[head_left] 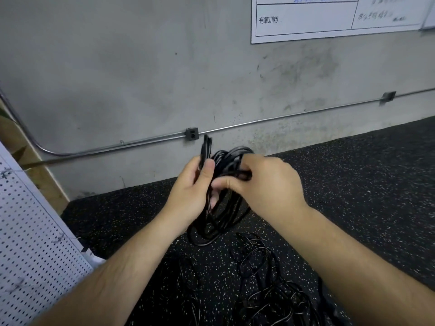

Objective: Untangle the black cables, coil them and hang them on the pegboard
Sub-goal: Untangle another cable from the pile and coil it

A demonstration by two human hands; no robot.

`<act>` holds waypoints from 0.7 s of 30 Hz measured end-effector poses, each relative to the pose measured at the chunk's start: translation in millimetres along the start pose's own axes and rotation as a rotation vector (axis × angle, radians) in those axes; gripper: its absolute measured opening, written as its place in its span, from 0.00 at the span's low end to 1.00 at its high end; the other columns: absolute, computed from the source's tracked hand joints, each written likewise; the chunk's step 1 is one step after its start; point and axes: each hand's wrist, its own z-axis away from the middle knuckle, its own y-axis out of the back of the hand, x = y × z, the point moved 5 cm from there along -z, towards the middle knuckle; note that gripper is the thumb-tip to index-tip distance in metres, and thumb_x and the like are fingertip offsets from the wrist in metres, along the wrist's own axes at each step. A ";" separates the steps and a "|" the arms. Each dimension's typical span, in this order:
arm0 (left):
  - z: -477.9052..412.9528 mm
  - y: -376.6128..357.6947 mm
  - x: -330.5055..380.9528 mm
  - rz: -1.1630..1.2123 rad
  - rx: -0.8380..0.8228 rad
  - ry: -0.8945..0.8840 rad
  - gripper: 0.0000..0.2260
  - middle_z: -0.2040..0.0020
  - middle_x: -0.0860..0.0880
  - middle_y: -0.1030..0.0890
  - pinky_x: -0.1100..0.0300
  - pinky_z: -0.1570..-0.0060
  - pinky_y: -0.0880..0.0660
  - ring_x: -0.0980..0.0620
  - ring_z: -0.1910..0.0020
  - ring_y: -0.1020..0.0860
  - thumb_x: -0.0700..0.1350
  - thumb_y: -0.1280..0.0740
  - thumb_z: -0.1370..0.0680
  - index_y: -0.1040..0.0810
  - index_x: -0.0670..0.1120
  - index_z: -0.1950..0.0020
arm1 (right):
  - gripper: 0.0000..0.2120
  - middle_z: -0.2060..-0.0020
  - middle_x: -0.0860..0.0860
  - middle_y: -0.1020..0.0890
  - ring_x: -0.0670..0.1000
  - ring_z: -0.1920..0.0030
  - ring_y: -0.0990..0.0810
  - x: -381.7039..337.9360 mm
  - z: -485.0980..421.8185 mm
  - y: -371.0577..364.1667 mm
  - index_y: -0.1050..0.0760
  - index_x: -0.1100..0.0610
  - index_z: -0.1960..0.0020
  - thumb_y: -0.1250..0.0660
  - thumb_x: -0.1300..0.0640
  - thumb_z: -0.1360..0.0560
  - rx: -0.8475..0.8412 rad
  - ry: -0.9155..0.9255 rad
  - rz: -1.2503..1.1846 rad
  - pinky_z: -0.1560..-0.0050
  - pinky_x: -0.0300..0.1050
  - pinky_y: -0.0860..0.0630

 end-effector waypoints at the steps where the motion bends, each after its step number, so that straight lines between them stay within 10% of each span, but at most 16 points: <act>1: 0.9 -2.8 -3.0 0.047 -0.056 0.040 0.18 0.68 0.50 0.22 0.61 0.76 0.33 0.53 0.77 0.30 0.60 0.37 0.21 0.24 0.47 0.43 | 0.28 0.69 0.44 0.23 0.48 0.66 0.23 6.4 -2.8 3.2 0.31 0.49 0.61 0.32 0.24 0.35 0.030 -0.059 -0.047 0.68 0.44 0.31; 6: 2.3 -11.4 -7.3 0.217 -0.246 0.116 0.16 0.71 0.48 0.28 0.62 0.78 0.38 0.54 0.78 0.35 0.48 0.25 0.26 0.23 0.47 0.41 | 0.23 0.66 0.45 0.23 0.43 0.66 0.26 24.9 -10.5 8.9 0.29 0.51 0.54 0.24 0.35 0.31 0.064 -0.078 -0.343 0.66 0.41 0.30; 11: -7.2 3.8 0.8 0.409 -0.156 0.129 0.11 0.69 0.50 0.31 0.63 0.79 0.42 0.56 0.77 0.37 0.41 0.29 0.25 0.26 0.42 0.46 | 0.09 0.62 0.44 0.21 0.43 0.63 0.23 49.1 -11.1 -1.6 0.28 0.48 0.51 0.31 0.44 0.22 0.007 -0.014 -0.529 0.60 0.41 0.25; 18: -21.3 37.4 15.3 0.587 -0.026 0.023 0.05 0.61 0.51 0.27 0.66 0.79 0.35 0.58 0.75 0.36 0.43 0.31 0.21 0.26 0.46 0.55 | 0.12 0.59 0.54 0.21 0.51 0.57 0.13 98.9 10.1 -55.5 0.30 0.57 0.47 0.42 0.48 0.15 -0.233 -0.416 -0.895 0.46 0.55 0.18; 21: -21.3 42.5 14.7 0.520 0.115 0.000 0.06 0.62 0.51 0.27 0.65 0.78 0.35 0.57 0.75 0.36 0.43 0.31 0.21 0.28 0.45 0.52 | 0.13 0.59 0.53 0.21 0.52 0.62 0.15 95.0 17.6 -71.9 0.32 0.55 0.47 0.46 0.46 0.14 -0.396 -0.472 -0.663 0.55 0.52 0.18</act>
